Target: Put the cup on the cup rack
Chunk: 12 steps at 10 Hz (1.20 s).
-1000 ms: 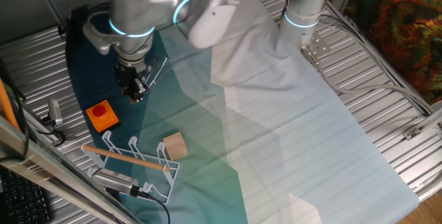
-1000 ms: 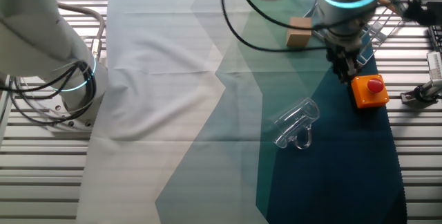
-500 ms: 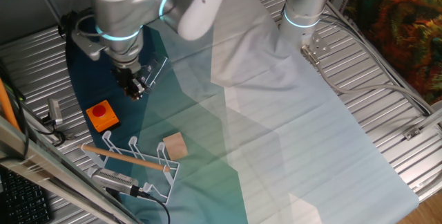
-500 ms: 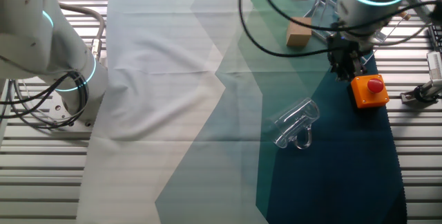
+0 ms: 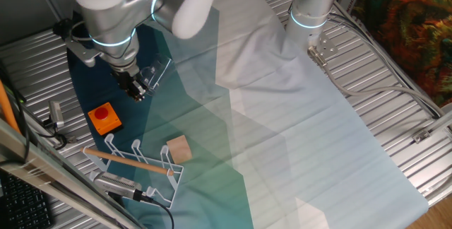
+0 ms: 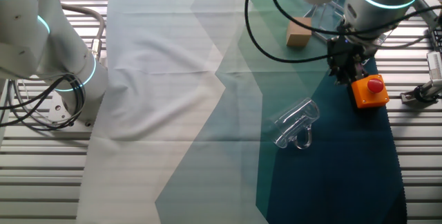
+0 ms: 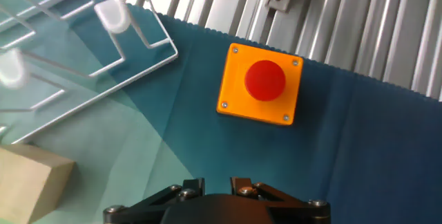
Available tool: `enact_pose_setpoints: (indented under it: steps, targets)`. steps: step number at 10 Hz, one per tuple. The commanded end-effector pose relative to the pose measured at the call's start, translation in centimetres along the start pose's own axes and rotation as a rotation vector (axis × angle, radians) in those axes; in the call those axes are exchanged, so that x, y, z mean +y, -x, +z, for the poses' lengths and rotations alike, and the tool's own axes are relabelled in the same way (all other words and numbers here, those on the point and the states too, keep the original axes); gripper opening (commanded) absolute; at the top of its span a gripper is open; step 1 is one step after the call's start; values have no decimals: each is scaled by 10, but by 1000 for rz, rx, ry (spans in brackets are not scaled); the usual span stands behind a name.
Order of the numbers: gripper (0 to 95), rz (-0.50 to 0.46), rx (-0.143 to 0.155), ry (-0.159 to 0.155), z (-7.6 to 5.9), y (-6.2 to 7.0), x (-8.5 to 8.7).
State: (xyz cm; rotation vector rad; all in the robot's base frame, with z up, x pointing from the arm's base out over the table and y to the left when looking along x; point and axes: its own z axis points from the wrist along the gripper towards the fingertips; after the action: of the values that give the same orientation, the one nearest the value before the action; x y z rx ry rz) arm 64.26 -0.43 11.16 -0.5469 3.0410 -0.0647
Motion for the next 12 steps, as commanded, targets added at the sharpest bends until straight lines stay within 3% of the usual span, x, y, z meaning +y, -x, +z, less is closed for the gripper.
enact_pose_setpoints:
  steps: [1,5,12]
  targets:
    - [190,-14,18,10,-2,-4,-9]
    - [190,-48,49,36,0,-15,-27]
    - [190,-156,25,79,6,-43,-47]
